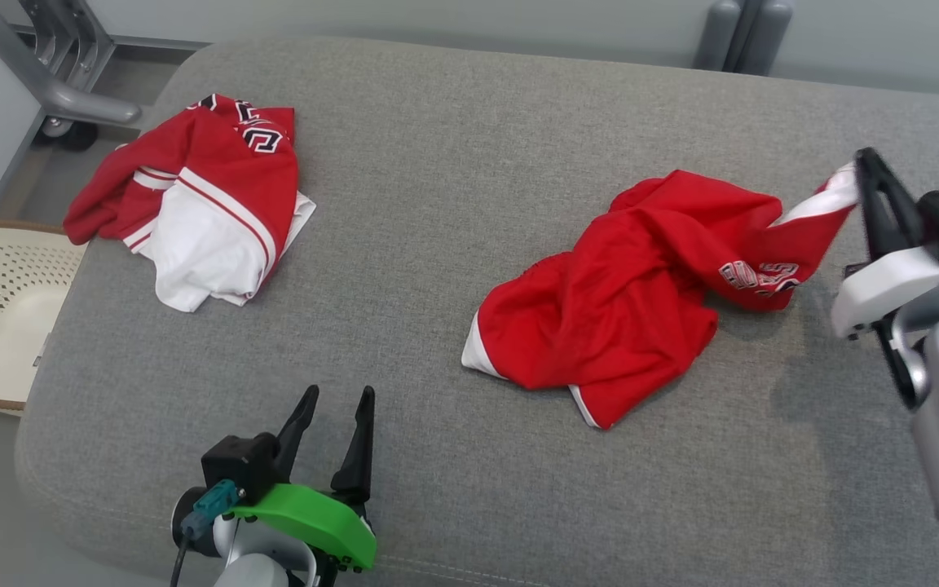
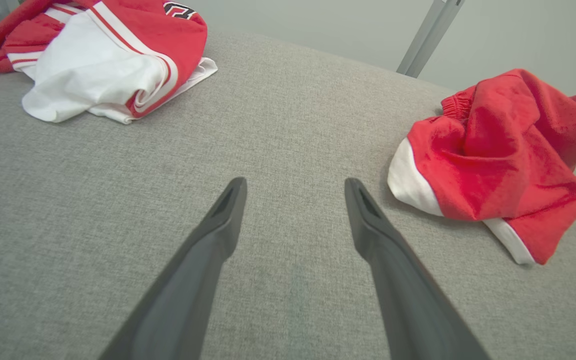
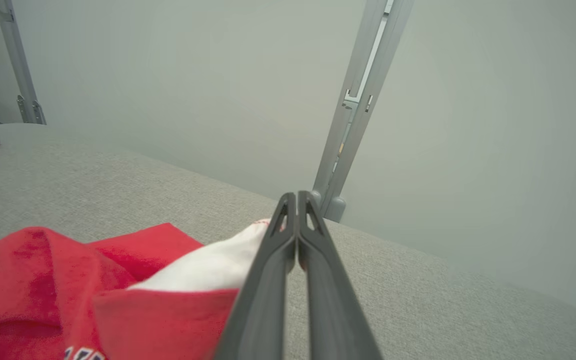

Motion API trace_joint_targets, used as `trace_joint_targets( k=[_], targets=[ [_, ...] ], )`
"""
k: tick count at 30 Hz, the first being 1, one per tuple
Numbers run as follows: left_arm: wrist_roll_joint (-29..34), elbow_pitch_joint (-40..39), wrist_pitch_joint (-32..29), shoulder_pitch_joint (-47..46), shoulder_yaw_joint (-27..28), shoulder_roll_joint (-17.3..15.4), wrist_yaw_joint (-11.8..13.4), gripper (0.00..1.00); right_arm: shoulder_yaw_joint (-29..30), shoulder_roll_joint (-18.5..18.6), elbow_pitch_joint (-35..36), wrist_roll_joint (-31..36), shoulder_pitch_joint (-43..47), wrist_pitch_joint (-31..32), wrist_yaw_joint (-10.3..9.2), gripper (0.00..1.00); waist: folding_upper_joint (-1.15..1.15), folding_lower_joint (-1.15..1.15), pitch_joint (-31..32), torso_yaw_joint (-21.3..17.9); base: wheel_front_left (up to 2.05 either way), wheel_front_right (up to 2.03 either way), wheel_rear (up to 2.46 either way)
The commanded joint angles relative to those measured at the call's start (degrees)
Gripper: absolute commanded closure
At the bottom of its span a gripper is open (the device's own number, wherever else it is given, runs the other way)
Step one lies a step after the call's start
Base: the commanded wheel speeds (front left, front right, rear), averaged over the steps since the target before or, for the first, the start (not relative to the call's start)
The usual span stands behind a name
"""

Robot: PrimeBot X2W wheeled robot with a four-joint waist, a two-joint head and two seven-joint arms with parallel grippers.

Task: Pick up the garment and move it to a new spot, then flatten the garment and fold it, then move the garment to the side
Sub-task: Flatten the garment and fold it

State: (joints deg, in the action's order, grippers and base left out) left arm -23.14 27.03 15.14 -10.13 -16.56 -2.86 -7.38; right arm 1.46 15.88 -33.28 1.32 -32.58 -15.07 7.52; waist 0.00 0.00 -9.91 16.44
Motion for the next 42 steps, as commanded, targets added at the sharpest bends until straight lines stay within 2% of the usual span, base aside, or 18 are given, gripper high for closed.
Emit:
trace_joint_targets(
  k=[1,6,7,8,11,15,19,24,29,33,42],
  targets=[
    [0.3,0.0,0.0,-1.1,0.0,-0.1,-0.1,0.0,0.6,0.4,-0.4,0.6,-0.8,-0.2,-0.06,1.0,0.0,0.0,-0.5,0.3,0.0,0.0,0.0],
    [0.7,0.7,0.0,-1.7,-1.3,-0.1,-0.1,0.0,10.6,2.9,-5.1,5.4,-4.2,-0.2,-0.07,1.0,0.0,0.0,-1.7,0.9,0.0,0.0,0.0],
    [0.7,0.8,0.0,-1.8,-1.4,-0.1,-0.1,0.0,13.3,3.0,-6.5,6.7,-4.4,-0.2,-0.07,0.52,0.0,0.0,-1.7,0.9,0.0,0.0,0.0],
    [0.9,1.0,0.0,-1.8,-1.5,-0.1,-0.1,0.0,16.2,2.7,-8.0,8.1,-4.4,-0.2,-0.07,0.0,0.0,0.0,-1.6,0.8,0.0,0.0,0.0],
    [1.1,1.5,0.0,-1.6,-1.3,-0.1,-0.1,0.0,21.1,1.0,-7.8,11.8,-4.0,-0.2,-0.06,0.0,0.0,0.0,-0.9,0.0,0.0,0.0,0.0],
    [0.9,1.9,0.0,-1.4,-1.1,-0.1,-0.1,0.0,21.4,-1.9,-5.9,12.3,-0.3,-0.2,-0.07,0.0,0.0,0.0,0.6,-3.2,0.0,0.0,0.0],
    [0.8,2.3,0.0,-2.1,-1.4,-0.1,-0.1,0.0,16.0,-5.8,-2.7,9.7,4.9,-0.2,-0.07,0.0,0.0,0.0,1.8,-7.6,0.0,0.0,0.0],
    [-0.4,4.0,0.0,-3.5,-2.7,-0.4,-0.1,0.0,8.4,-8.0,1.5,4.3,11.6,-0.2,-0.07,0.0,0.0,0.0,2.0,-13.5,0.0,0.0,0.0],
    [-1.3,6.2,0.0,-5.8,-0.3,-0.8,-0.1,0.0,2.6,-9.1,4.1,0.6,15.9,-0.2,-0.07,0.0,0.0,0.0,1.1,-18.6,0.0,0.0,0.0],
    [-0.2,8.7,0.0,-7.2,3.5,-0.8,-0.1,0.0,-0.5,-9.8,5.8,-1.1,18.2,-0.2,-0.07,0.0,0.0,0.0,0.3,-21.1,0.0,0.0,0.0],
    [-2.1,14.4,0.0,-10.8,1.5,-1.9,-0.1,0.0,-5.5,-10.9,7.1,-3.6,18.4,-0.2,-0.07,0.0,0.0,0.0,-1.0,-23.7,0.0,0.0,0.0]
  ],
)
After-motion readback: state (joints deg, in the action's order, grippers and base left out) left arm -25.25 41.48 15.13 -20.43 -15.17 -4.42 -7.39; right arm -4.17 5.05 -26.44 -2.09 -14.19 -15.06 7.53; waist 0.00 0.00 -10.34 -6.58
